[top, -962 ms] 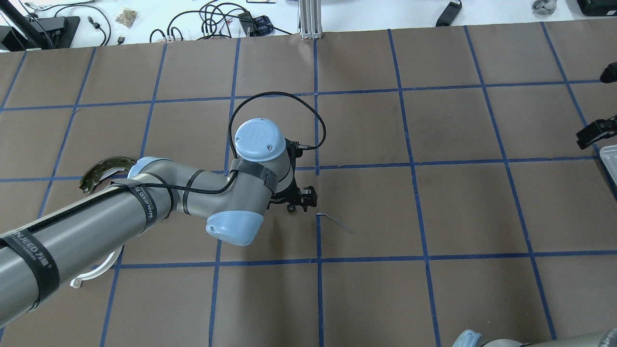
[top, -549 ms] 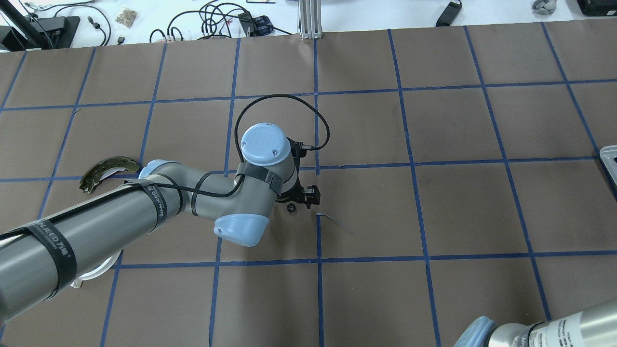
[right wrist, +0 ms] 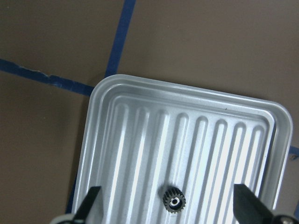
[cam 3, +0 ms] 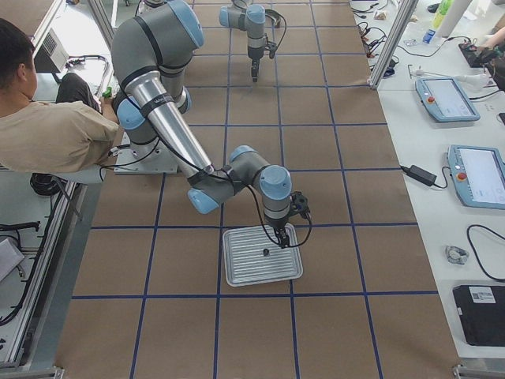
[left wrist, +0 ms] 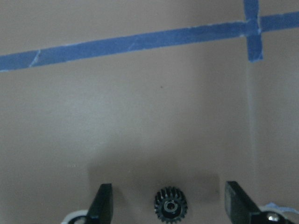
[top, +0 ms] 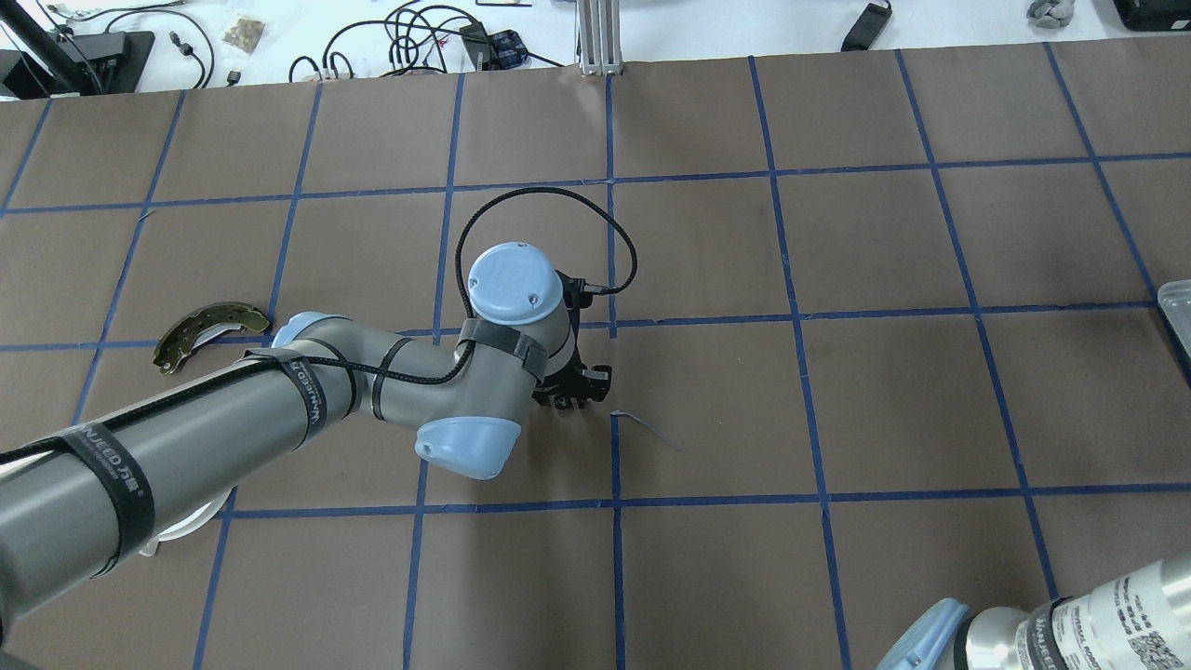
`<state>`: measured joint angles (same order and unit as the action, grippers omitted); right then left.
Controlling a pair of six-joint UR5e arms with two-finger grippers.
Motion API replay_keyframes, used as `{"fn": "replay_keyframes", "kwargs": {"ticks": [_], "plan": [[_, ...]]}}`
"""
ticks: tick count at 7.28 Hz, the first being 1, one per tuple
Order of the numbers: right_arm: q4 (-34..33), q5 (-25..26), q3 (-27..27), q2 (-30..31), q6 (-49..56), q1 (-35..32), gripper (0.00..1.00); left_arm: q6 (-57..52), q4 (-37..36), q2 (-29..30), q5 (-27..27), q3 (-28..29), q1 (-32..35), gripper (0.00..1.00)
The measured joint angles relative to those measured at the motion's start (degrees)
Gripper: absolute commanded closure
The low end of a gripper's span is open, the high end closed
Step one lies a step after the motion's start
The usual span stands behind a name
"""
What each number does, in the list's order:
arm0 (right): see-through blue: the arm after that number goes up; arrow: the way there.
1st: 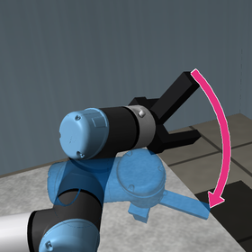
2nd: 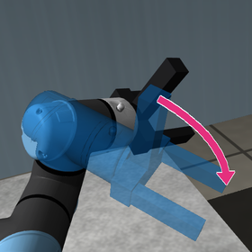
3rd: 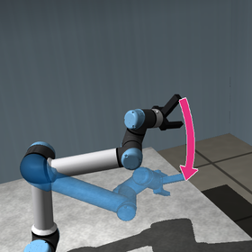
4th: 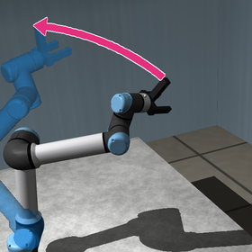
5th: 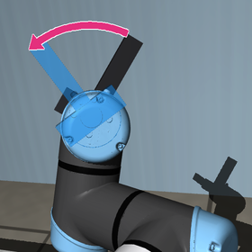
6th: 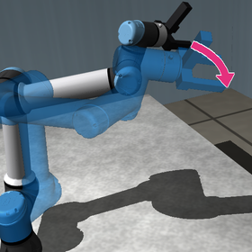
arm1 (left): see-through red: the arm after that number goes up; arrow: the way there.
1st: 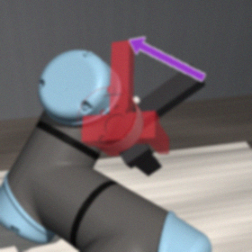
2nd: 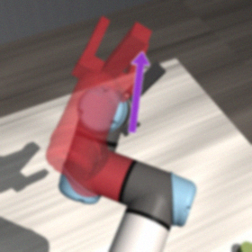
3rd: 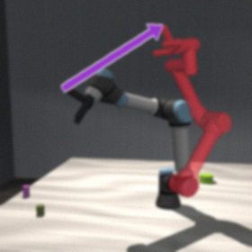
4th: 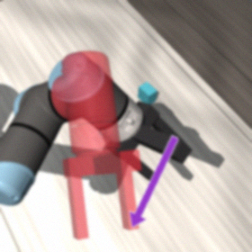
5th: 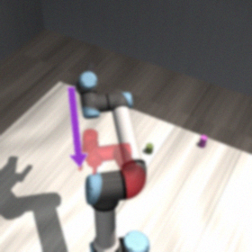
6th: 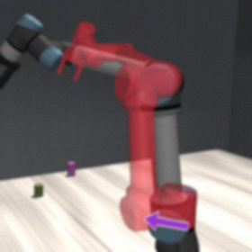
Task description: Place bearing gear from tray to pile
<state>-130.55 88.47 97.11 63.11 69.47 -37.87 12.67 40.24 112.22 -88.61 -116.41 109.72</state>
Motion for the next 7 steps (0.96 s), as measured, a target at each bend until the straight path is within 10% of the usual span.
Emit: {"fn": "replay_keyframes", "kwargs": {"ticks": [7], "plan": [[1.42,5.22,-1.93,-5.05,3.22,0.54,0.41,-4.27,6.11,-5.58,-2.75,0.74,-6.82,1.0]]}}
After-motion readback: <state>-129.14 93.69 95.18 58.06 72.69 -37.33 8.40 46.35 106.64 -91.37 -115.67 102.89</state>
